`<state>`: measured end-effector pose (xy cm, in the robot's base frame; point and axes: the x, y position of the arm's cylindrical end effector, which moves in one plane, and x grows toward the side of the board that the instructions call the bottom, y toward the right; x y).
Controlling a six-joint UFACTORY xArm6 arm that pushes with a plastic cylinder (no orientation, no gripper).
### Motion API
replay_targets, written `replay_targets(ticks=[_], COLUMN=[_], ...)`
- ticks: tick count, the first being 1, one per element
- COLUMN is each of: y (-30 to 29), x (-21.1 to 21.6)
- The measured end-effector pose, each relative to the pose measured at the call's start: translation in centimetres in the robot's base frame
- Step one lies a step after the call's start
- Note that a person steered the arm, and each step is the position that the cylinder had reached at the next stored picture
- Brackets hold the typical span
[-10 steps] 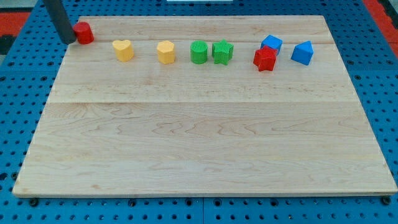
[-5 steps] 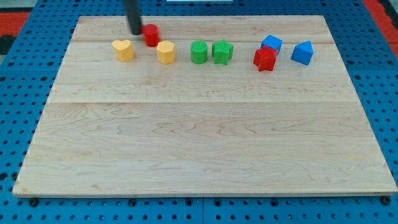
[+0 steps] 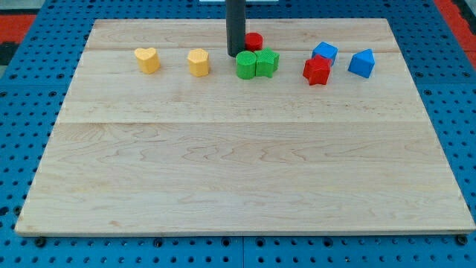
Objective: Move the red circle to the top of the red star
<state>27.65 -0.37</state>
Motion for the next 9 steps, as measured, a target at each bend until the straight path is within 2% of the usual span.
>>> replay_targets(ticks=[3, 4, 5, 7, 9], y=[3.6, 10.2, 13.2, 12.0, 9.6], x=[-4.1, -3.8, -3.1, -0.2, -0.7])
